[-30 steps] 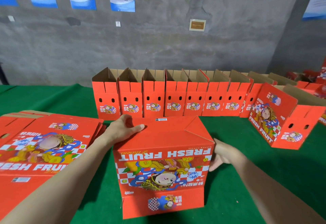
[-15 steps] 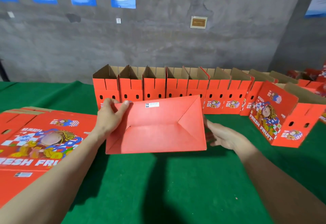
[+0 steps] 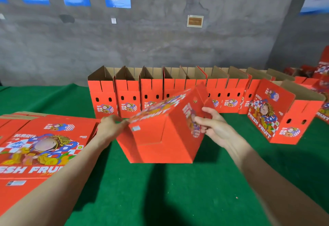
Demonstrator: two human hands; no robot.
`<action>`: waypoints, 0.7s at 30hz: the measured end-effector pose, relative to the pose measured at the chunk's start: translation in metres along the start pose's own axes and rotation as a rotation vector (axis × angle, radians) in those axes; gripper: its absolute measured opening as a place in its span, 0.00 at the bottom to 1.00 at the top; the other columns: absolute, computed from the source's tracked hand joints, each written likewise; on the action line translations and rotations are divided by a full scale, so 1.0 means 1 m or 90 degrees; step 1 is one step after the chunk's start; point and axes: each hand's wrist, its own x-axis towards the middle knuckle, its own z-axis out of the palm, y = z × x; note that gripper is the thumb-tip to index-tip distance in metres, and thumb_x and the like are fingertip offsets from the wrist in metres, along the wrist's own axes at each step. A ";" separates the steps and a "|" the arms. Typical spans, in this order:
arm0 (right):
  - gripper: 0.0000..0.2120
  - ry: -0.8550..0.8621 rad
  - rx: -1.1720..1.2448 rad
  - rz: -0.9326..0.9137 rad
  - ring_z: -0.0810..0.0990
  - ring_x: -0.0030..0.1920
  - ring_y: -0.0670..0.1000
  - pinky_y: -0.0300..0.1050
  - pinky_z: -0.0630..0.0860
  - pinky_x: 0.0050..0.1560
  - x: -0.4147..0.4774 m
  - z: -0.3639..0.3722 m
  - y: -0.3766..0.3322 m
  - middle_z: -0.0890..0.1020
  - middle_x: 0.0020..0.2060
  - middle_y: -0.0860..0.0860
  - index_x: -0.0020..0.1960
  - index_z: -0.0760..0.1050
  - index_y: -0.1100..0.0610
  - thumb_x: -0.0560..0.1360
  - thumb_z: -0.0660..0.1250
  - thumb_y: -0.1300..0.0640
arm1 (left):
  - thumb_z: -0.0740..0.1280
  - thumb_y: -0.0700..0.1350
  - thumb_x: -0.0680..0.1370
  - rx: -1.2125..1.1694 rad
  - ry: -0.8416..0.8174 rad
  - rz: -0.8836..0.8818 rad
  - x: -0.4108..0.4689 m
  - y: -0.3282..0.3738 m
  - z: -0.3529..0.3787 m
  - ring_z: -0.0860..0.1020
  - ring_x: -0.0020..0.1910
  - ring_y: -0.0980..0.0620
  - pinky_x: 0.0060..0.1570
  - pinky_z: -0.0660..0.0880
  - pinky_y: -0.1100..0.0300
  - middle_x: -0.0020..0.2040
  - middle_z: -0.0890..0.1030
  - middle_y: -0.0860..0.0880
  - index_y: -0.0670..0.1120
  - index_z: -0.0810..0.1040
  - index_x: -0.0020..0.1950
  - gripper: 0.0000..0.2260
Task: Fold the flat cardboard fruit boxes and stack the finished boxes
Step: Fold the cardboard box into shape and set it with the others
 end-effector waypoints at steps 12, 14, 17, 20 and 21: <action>0.12 0.028 -0.473 -0.147 0.68 0.39 0.49 0.32 0.67 0.38 -0.027 0.018 0.093 0.71 0.40 0.56 0.49 0.65 0.60 0.74 0.69 0.65 | 0.60 0.48 0.81 -0.116 -0.272 0.115 -0.044 0.044 0.046 0.74 0.62 0.50 0.58 0.70 0.57 0.66 0.75 0.48 0.46 0.68 0.71 0.18; 0.11 0.013 -0.519 -0.109 0.71 0.42 0.48 0.28 0.67 0.40 -0.030 0.013 0.112 0.73 0.45 0.58 0.49 0.66 0.59 0.74 0.68 0.66 | 0.59 0.48 0.82 -0.128 -0.279 0.113 -0.047 0.046 0.055 0.76 0.60 0.48 0.55 0.71 0.58 0.66 0.75 0.46 0.47 0.65 0.73 0.19; 0.10 -0.032 -0.571 -0.059 0.74 0.50 0.50 0.30 0.71 0.49 -0.033 0.007 0.132 0.72 0.50 0.53 0.50 0.66 0.56 0.75 0.67 0.64 | 0.62 0.48 0.81 -0.133 -0.244 0.120 -0.048 0.046 0.062 0.73 0.65 0.44 0.64 0.71 0.49 0.71 0.69 0.44 0.49 0.53 0.77 0.28; 0.12 -0.046 -0.647 -0.106 0.75 0.56 0.50 0.44 0.71 0.63 -0.040 0.000 0.151 0.67 0.60 0.47 0.54 0.68 0.49 0.75 0.66 0.61 | 0.66 0.49 0.78 -0.106 -0.198 0.200 -0.049 0.044 0.063 0.67 0.69 0.44 0.65 0.70 0.44 0.76 0.58 0.45 0.57 0.48 0.78 0.34; 0.15 -0.057 -0.674 -0.118 0.74 0.57 0.48 0.41 0.69 0.65 -0.043 0.000 0.157 0.62 0.65 0.44 0.56 0.68 0.44 0.75 0.65 0.60 | 0.66 0.49 0.78 -0.086 -0.196 0.224 -0.049 0.044 0.064 0.67 0.69 0.45 0.65 0.70 0.46 0.76 0.55 0.44 0.59 0.53 0.77 0.32</action>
